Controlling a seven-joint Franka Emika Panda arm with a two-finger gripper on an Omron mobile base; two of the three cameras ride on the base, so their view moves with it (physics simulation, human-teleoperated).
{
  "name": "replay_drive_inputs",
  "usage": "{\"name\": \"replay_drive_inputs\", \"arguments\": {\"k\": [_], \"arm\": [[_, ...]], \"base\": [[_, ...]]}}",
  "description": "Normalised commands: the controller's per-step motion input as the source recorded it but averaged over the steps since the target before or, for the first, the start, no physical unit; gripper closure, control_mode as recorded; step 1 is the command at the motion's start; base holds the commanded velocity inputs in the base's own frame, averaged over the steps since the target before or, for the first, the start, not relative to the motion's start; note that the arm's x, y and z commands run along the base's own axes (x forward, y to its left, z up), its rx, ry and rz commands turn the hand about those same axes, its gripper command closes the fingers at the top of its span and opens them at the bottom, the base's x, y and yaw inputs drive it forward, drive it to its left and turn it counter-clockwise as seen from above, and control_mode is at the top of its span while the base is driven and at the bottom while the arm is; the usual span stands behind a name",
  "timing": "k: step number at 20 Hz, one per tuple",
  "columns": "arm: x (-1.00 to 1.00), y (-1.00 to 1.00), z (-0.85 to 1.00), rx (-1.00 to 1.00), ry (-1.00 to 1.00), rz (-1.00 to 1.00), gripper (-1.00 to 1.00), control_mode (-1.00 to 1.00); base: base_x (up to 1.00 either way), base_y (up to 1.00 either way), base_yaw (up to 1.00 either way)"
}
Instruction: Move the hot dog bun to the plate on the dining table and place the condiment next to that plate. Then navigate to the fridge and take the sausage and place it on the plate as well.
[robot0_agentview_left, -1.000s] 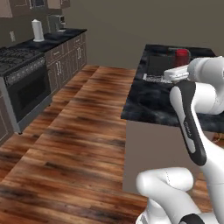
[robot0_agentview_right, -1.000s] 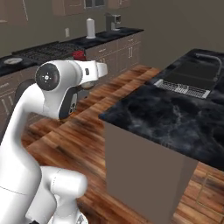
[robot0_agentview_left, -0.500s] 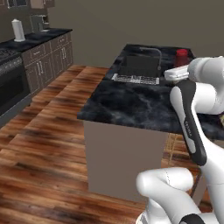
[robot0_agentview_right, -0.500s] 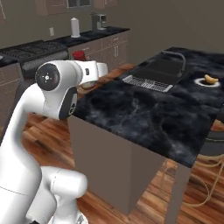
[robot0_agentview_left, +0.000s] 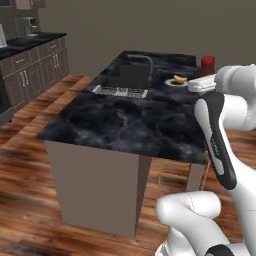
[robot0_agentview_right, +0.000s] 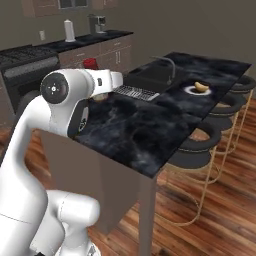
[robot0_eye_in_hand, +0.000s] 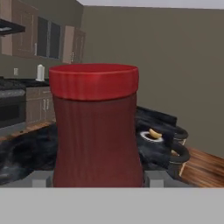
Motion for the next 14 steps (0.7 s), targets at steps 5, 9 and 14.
{"name": "replay_drive_inputs", "arguments": {"k": [5,9,14], "arm": [[0.0,0.0,0.0,0.0,0.0,0.0,1.0,1.0],[0.0,0.0,0.0,0.0,0.0,0.0,1.0,1.0],[0.0,0.0,0.0,0.0,0.0,0.0,1.0,1.0]], "base": [[0.24,-1.0,0.0],[0.36,-1.0,0.0],[0.36,-1.0,0.0]]}}
